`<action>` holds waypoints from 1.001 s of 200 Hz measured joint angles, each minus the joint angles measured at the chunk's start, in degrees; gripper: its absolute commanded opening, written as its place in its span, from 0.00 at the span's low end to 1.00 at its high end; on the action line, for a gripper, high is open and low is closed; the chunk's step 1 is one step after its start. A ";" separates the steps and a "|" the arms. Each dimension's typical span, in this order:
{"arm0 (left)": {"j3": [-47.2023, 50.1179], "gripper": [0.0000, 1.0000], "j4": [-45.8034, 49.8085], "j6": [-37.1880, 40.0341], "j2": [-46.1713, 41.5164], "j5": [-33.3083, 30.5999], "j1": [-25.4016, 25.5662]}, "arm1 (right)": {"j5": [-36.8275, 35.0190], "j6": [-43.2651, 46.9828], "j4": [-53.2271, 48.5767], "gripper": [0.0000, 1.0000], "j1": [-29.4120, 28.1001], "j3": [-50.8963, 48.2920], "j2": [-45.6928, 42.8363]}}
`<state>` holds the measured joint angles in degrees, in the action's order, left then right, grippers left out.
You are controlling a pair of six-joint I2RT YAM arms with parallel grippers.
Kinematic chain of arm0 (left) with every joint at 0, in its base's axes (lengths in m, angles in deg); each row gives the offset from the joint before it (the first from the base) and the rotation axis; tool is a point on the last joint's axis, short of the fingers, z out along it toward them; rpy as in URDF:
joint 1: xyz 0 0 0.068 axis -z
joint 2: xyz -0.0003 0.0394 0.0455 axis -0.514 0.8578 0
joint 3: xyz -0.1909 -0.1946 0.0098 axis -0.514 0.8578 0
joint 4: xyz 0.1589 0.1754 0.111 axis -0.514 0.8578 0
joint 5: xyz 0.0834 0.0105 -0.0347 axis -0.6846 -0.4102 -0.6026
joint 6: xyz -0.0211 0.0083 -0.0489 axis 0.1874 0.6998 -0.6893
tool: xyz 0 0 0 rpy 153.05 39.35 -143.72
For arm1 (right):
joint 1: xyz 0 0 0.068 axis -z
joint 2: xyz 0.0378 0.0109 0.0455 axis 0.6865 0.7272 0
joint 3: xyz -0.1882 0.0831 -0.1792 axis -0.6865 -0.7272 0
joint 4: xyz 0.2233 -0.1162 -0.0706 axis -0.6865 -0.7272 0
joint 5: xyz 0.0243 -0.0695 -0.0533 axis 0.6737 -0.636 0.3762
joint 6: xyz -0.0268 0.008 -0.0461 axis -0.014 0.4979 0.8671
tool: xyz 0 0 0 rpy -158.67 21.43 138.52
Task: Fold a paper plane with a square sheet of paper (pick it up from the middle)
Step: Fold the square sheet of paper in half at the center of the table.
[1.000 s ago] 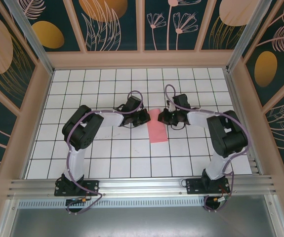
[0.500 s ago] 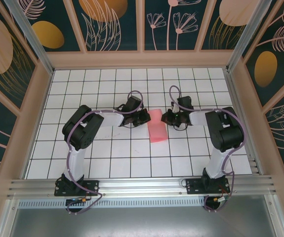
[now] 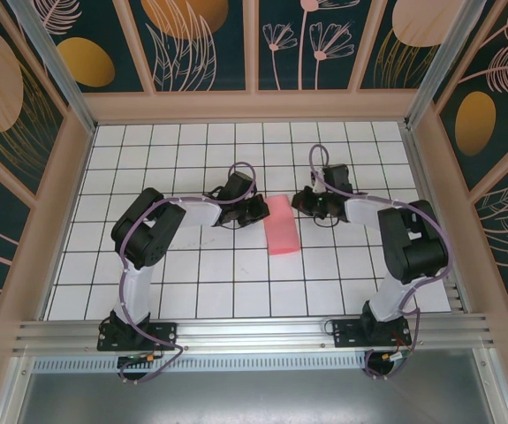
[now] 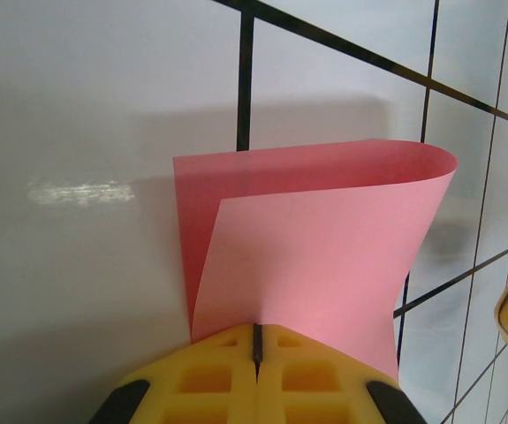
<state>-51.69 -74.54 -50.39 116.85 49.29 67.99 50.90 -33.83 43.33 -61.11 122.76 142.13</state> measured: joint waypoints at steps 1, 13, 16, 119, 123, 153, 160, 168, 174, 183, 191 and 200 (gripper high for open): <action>0.00 0.03 0.00 -0.02 0.00 0.00 0.00 | 0.04 -0.02 0.00 0.01 -0.17 0.20 0.13; 0.00 0.03 0.00 0.00 0.00 0.00 0.00 | 0.37 -0.13 0.09 0.01 -1.33 1.84 2.14; 0.00 0.03 0.00 0.00 0.00 0.00 0.00 | 0.39 -0.15 0.11 0.01 -1.53 2.23 2.64; 0.00 0.03 -0.17 0.00 0.00 -0.11 0.04 | -1.42 -1.90 -1.29 0.00 -0.33 8.74 12.28; 0.00 0.03 -0.17 0.00 0.00 -0.13 0.04 | -1.64 -2.10 -1.33 0.00 -0.13 8.87 12.31; 0.00 0.03 -0.17 0.00 0.00 -0.15 0.04 | -3.98 -2.54 -2.05 0.00 2.08 10.49 12.66; 0.00 0.03 -0.17 0.00 0.00 -0.15 0.04 | -4.72 -2.54 -2.21 0.00 2.69 10.78 12.66; 0.00 0.03 -0.17 0.00 0.00 -0.17 0.04 | -5.20 -2.51 -2.16 0.00 3.32 10.86 12.57; 0.00 0.03 -0.17 -0.02 0.00 -0.17 0.04 | -5.33 -2.51 -2.23 0.00 3.63 10.86 12.48; 0.00 0.03 -0.17 0.00 0.00 -0.17 0.04 | -5.29 -2.51 -2.16 0.01 3.80 10.67 12.15; -0.02 0.03 -0.17 0.00 0.00 -0.15 0.04 | -4.76 -2.54 -1.75 0.01 3.72 9.92 11.34; -0.02 0.03 -0.17 0.00 0.00 -0.17 0.04 | -4.11 -2.56 -0.96 0.01 3.34 8.31 9.73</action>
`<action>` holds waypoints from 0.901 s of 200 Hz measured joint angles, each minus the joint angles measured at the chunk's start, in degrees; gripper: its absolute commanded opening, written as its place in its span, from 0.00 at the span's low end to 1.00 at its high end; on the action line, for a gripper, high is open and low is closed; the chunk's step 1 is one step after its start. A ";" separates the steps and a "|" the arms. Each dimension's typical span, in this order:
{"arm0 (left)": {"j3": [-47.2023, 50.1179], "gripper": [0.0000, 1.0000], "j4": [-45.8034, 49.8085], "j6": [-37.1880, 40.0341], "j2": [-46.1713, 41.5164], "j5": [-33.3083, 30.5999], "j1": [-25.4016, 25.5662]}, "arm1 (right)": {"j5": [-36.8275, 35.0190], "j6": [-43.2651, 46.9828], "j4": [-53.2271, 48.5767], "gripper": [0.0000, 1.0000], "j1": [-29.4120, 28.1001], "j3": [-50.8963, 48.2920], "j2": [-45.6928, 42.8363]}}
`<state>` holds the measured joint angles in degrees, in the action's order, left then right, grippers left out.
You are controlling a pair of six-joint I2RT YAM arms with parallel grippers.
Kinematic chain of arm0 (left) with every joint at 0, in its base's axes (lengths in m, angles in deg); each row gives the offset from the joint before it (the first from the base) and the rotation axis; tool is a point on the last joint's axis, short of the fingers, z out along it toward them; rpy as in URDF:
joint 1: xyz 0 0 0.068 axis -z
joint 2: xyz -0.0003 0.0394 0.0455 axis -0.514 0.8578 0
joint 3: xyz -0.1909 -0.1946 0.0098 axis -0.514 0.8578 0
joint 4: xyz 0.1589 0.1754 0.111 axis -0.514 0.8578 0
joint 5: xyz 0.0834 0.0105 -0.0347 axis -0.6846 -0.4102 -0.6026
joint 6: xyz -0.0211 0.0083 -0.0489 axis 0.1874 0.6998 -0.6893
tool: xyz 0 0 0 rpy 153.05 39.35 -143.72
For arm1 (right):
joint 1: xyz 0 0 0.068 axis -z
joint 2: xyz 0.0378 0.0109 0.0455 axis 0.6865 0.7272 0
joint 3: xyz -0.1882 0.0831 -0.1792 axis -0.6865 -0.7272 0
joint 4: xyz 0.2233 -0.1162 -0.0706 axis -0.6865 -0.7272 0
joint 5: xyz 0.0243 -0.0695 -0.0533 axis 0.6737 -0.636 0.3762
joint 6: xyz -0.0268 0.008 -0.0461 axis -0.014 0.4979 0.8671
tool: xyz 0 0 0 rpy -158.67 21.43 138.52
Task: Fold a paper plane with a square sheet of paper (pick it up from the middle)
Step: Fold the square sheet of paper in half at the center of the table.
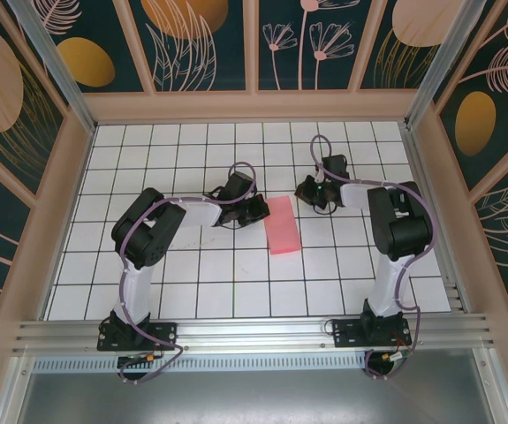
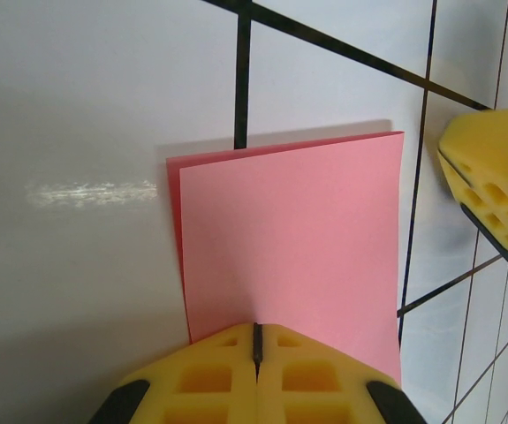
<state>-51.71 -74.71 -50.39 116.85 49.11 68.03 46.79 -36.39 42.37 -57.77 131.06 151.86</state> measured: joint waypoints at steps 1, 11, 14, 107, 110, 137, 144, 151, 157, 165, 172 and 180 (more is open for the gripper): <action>0.00 0.03 0.00 0.00 0.00 0.00 0.00 | 0.04 -0.02 0.09 0.01 -0.04 -0.15 -0.17; -0.04 0.03 0.02 0.00 0.00 0.00 0.00 | 0.94 -0.17 0.68 0.01 -0.79 -2.51 -2.43; -0.04 0.03 0.02 0.00 0.00 0.00 0.00 | 1.11 -0.20 0.79 0.01 -1.11 -3.19 -3.10; -0.17 0.03 0.22 0.00 0.00 -0.22 0.04 | 3.87 -0.11 4.04 0.01 -7.32 -14.91 -8.04; -0.20 0.03 0.24 0.00 0.00 -0.22 0.04 | 3.87 -0.07 4.33 0.01 -7.32 -15.23 -8.24; -0.22 0.03 0.26 0.00 0.00 -0.24 0.04 | 3.89 0.07 5.60 0.01 -7.08 -18.86 -10.82; -0.22 0.03 0.26 0.00 0.00 -0.24 0.04 | 3.91 0.07 6.01 0.01 -6.93 -20.02 -11.63; -0.22 0.03 0.26 0.00 0.00 -0.24 0.04 | 3.91 0.07 6.34 0.01 -6.78 -21.22 -12.57; -0.22 0.03 0.24 0.00 0.00 -0.26 0.04 | 3.89 0.04 6.49 0.01 -6.67 -22.23 -13.44; -0.22 0.03 0.24 0.00 0.00 -0.26 0.04 | 3.89 0.07 6.73 0.01 -6.54 -23.74 -14.73; -0.22 0.03 0.24 0.00 0.02 -0.26 0.04 | 3.87 0.07 6.78 0.02 -6.51 -25.11 -15.98; -0.22 0.03 0.26 0.00 0.02 -0.26 0.07 | 3.87 0.04 6.80 0.02 -6.51 -26.53 -17.31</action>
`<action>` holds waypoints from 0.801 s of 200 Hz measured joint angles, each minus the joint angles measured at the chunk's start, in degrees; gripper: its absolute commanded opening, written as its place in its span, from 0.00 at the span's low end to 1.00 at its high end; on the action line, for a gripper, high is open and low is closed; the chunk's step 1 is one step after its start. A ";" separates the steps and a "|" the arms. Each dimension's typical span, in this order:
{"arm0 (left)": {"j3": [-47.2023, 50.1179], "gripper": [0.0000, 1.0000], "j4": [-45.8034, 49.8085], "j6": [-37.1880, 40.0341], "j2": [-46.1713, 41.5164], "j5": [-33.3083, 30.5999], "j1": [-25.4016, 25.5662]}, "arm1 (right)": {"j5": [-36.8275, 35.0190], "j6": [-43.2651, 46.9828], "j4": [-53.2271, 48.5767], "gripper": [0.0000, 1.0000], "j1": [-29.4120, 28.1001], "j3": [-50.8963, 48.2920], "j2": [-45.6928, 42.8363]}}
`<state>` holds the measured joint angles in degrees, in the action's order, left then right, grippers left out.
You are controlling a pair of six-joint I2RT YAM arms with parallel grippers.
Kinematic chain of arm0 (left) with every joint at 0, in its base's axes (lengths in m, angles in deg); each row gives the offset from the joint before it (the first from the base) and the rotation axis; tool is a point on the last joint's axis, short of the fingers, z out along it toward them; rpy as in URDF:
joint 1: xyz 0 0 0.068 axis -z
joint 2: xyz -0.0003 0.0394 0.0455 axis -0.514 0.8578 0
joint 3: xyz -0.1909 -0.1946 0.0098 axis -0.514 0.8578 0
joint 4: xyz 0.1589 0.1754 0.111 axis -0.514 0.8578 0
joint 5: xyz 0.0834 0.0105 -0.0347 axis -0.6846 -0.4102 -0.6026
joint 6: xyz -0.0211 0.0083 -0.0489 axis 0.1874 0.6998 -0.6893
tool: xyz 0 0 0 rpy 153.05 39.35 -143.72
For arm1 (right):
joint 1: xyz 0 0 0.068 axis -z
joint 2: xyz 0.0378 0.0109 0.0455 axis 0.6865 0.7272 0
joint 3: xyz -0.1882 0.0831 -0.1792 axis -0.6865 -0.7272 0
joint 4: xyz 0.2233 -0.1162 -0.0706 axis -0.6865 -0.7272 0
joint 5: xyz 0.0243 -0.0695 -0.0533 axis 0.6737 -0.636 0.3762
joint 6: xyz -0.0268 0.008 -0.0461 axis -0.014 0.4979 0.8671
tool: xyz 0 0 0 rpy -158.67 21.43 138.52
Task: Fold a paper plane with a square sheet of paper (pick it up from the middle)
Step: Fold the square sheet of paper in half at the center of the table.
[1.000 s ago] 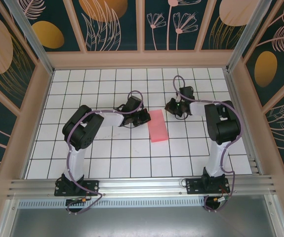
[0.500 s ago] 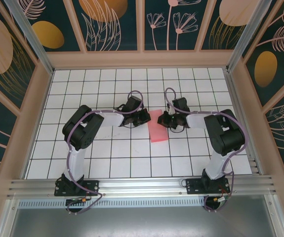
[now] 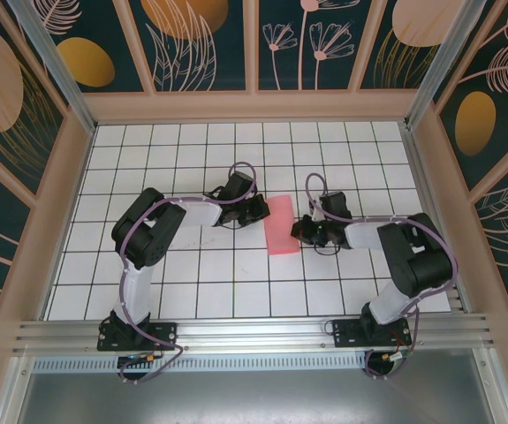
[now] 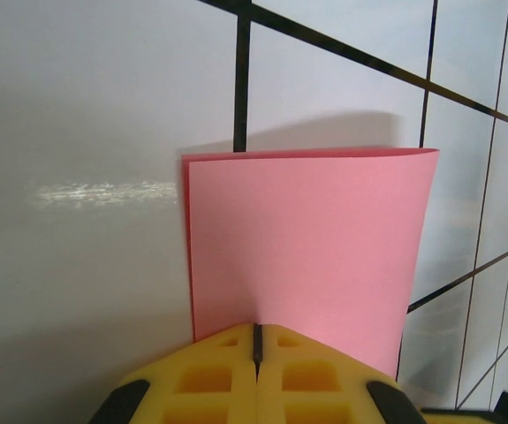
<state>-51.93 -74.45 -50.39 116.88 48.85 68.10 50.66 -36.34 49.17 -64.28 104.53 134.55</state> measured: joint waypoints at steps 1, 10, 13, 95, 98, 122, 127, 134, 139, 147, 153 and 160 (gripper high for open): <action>0.00 0.03 0.00 0.00 0.00 0.00 0.00 | 0.02 0.00 -0.02 0.02 0.00 -0.13 -0.11; -0.04 0.03 0.00 0.00 0.02 0.00 0.00 | -0.02 -0.02 0.02 0.01 0.00 -1.68 -1.57; -0.04 0.03 0.00 0.00 0.04 0.00 0.00 | -0.02 -0.04 0.13 0.02 0.00 -2.14 -1.97; -0.04 0.04 0.11 0.00 -0.13 -0.94 0.31 | -0.55 -0.07 -4.85 0.03 -0.02 -8.02 -10.69; -0.04 0.04 0.13 0.00 -0.13 -0.96 0.31 | -0.57 0.02 -5.14 0.02 -0.02 -8.02 -10.80; -0.35 0.05 0.46 0.07 -0.13 -0.90 0.31 | -0.87 1.27 -7.21 0.03 -0.09 -7.23 -10.93; -0.57 0.06 0.76 0.15 -0.11 -0.85 0.31 | -1.07 1.40 -7.82 0.03 -0.17 -6.93 -10.93; -1.14 0.07 1.60 0.44 0.00 -0.81 0.31 | -1.33 1.70 -8.94 0.03 -0.22 -6.40 -10.93; -1.68 0.08 2.38 0.68 0.09 -0.79 0.31 | -1.53 1.95 -9.84 0.03 -0.28 -5.99 -10.93; -2.69 0.09 3.69 1.11 0.33 -0.79 0.31 | -1.86 2.34 -11.19 0.03 -0.35 -5.38 -10.95; -3.52 0.11 4.79 1.53 0.55 -0.81 0.31 | -2.12 2.49 -12.11 0.03 -0.44 -5.01 -11.04; -4.61 0.13 6.23 2.01 0.76 -0.90 0.31 | -2.51 2.64 -13.31 0.03 -0.48 -4.52 -11.23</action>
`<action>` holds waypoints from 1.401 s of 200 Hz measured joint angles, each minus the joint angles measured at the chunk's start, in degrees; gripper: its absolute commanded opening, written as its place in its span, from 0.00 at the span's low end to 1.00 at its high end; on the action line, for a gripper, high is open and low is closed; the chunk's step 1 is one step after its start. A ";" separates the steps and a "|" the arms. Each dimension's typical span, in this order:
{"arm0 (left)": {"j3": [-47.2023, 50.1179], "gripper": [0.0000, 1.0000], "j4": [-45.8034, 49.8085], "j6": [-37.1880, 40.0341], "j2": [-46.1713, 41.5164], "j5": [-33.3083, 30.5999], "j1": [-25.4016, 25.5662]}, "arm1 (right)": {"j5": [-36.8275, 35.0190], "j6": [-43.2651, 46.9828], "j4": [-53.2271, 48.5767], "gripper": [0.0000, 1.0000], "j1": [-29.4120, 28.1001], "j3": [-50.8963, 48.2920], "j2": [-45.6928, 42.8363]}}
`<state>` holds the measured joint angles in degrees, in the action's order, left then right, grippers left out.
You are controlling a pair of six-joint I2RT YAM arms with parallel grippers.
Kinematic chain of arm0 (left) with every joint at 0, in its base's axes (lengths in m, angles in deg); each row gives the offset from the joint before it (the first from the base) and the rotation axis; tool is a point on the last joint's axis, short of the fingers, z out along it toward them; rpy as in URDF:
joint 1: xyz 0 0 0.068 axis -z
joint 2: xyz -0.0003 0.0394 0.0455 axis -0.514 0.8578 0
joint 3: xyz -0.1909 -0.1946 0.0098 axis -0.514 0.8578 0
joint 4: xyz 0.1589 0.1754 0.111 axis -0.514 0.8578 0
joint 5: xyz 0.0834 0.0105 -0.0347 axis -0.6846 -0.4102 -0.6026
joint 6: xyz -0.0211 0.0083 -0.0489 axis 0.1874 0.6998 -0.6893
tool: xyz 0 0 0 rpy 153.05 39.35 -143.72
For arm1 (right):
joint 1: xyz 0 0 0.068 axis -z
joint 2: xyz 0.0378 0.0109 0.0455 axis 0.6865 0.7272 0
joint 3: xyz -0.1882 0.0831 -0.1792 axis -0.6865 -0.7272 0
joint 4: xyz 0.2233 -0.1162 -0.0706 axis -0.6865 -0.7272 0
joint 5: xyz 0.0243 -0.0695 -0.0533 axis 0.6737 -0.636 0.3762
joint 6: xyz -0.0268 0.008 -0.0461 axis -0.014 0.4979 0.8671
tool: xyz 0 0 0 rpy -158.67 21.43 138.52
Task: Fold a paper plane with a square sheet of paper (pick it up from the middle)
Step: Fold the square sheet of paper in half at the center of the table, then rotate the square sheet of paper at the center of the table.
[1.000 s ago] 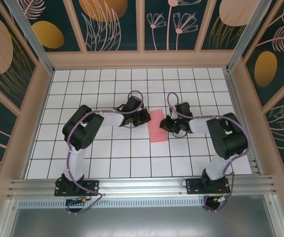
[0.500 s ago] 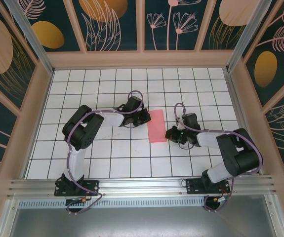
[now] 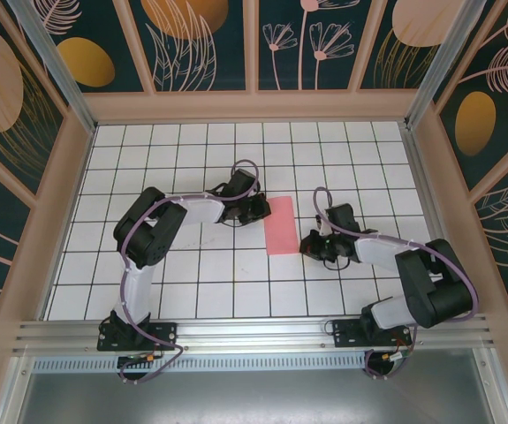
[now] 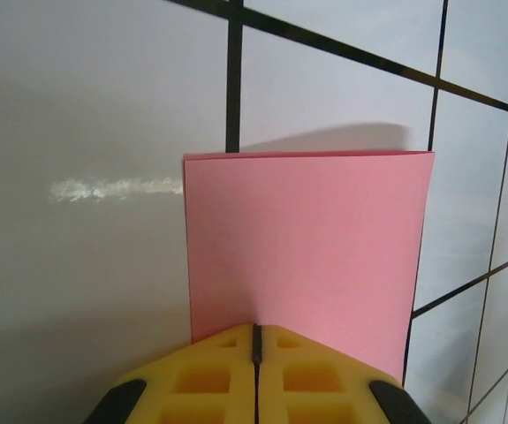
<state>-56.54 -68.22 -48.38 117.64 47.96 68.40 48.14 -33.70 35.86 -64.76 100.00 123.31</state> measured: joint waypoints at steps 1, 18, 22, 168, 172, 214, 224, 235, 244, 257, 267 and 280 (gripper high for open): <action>-0.11 0.13 0.15 0.07 0.02 0.00 0.00 | -0.04 0.00 -0.07 0.03 -0.02 0.04 -0.02; -2.49 0.19 3.54 1.51 0.39 -0.81 0.00 | -0.96 -0.07 -2.21 0.04 -0.42 1.20 -0.52; -2.93 0.19 4.22 1.64 0.39 -1.11 -0.02 | -1.18 -0.09 -2.56 0.04 -0.59 1.53 -0.61; 6.71 0.30 8.76 2.95 -15.96 -9.88 -0.44 | -7.41 -7.19 -1.14 0.07 -8.72 8.07 5.97; 7.19 0.29 8.72 2.97 -16.28 -10.12 -0.46 | -7.61 -7.63 -0.96 0.07 -8.87 8.13 6.29; 12.24 0.29 8.46 2.95 -19.61 -11.34 -1.07 | -8.85 -11.80 1.46 0.07 -12.85 8.15 7.72; 13.38 0.29 8.28 2.95 -20.46 -11.87 -1.14 | -9.40 -12.92 2.25 0.07 -14.43 8.28 8.11; 14.84 0.29 7.74 2.93 -21.62 -12.44 -1.16 | -10.03 -14.03 2.36 0.07 -15.96 9.07 8.79; 16.33 0.29 7.17 2.89 -22.91 -12.90 -1.16 | -10.54 -14.93 2.69 0.07 -17.29 10.01 9.79; 18.49 0.30 6.82 2.56 -24.74 -14.01 -1.18 | -11.17 -16.26 3.19 0.07 -18.91 11.76 11.56; 20.00 0.30 6.47 2.29 -25.99 -14.78 -1.20 | -11.43 -17.22 3.63 0.07 -19.98 13.27 13.20; 21.90 0.31 6.23 1.88 -27.71 -16.13 -1.25 | -11.67 -18.36 4.15 0.07 -21.18 15.67 15.54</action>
<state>-34.64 -61.99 -46.50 89.93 31.83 67.16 36.47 -52.06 40.01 -85.94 115.68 138.85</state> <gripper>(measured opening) 0.304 0.068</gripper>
